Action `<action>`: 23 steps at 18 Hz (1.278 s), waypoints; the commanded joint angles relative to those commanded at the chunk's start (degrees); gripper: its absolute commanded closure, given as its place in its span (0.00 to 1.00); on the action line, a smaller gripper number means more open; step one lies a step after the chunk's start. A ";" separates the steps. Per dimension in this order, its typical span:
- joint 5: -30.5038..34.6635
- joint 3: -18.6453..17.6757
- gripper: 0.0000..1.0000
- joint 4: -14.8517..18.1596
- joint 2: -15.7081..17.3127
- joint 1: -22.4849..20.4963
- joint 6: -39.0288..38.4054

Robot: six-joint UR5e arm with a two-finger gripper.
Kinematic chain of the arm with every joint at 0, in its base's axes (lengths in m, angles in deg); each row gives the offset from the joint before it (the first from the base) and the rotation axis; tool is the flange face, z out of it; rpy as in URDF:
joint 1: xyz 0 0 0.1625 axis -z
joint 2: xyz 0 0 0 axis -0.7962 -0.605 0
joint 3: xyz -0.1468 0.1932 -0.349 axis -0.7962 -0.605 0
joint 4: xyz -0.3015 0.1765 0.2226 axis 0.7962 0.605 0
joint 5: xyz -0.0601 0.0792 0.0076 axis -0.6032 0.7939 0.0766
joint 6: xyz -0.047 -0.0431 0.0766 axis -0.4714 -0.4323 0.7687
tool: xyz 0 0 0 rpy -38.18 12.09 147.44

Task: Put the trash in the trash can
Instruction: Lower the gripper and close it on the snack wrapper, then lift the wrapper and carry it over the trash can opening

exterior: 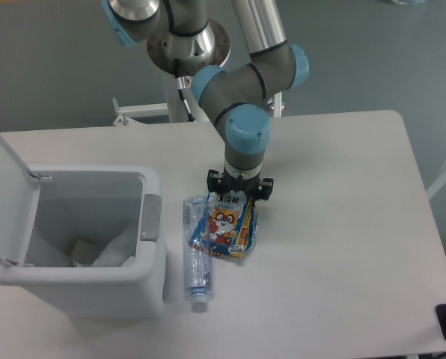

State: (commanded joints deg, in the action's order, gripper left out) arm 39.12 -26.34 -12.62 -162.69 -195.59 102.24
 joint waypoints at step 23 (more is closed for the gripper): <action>-3.33 9.13 1.00 3.52 9.75 -6.41 -1.93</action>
State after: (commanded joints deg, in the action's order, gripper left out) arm 35.79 -17.21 -9.10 -152.94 -202.01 100.31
